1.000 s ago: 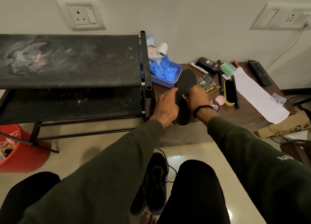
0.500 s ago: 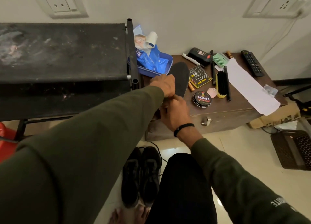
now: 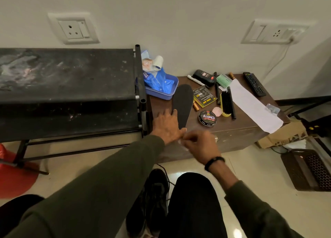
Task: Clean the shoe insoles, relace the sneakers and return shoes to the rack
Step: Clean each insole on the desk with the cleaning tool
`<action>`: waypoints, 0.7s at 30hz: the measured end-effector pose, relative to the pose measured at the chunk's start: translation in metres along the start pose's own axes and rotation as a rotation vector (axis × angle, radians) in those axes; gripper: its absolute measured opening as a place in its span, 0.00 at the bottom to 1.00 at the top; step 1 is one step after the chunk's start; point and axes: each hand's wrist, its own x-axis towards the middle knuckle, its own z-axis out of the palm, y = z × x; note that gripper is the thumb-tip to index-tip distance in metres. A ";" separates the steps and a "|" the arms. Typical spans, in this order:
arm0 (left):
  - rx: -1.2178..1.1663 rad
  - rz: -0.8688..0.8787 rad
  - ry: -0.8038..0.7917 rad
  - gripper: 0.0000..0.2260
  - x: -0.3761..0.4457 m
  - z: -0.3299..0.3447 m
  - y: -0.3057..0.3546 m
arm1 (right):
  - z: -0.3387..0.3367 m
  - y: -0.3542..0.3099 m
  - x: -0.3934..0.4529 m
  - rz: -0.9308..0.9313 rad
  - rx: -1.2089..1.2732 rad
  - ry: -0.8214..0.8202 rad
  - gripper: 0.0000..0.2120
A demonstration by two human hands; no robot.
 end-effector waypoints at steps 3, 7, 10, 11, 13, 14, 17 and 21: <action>0.025 -0.036 -0.013 0.42 -0.017 0.002 0.002 | -0.017 0.005 0.013 0.114 0.062 0.136 0.05; 0.063 -0.026 -0.020 0.43 -0.045 0.005 -0.001 | -0.008 0.000 0.033 0.089 0.045 0.194 0.11; 0.053 -0.001 0.027 0.42 -0.059 0.012 -0.008 | 0.020 -0.006 0.034 -0.019 -0.046 0.091 0.12; 0.039 0.005 0.036 0.40 -0.061 0.013 -0.010 | 0.028 -0.006 0.033 -0.074 -0.106 0.075 0.11; 0.036 0.016 0.039 0.39 -0.061 0.012 -0.010 | 0.037 -0.001 0.035 -0.141 -0.206 0.073 0.07; 0.049 0.021 0.038 0.38 -0.059 0.011 -0.010 | 0.036 0.001 0.039 -0.146 -0.245 0.079 0.06; 0.095 0.021 0.030 0.40 -0.058 0.010 -0.007 | 0.027 0.006 0.061 -0.109 -0.314 0.150 0.03; 0.154 0.013 0.064 0.43 -0.057 0.012 -0.010 | 0.012 0.000 0.106 -0.034 -0.415 0.185 0.04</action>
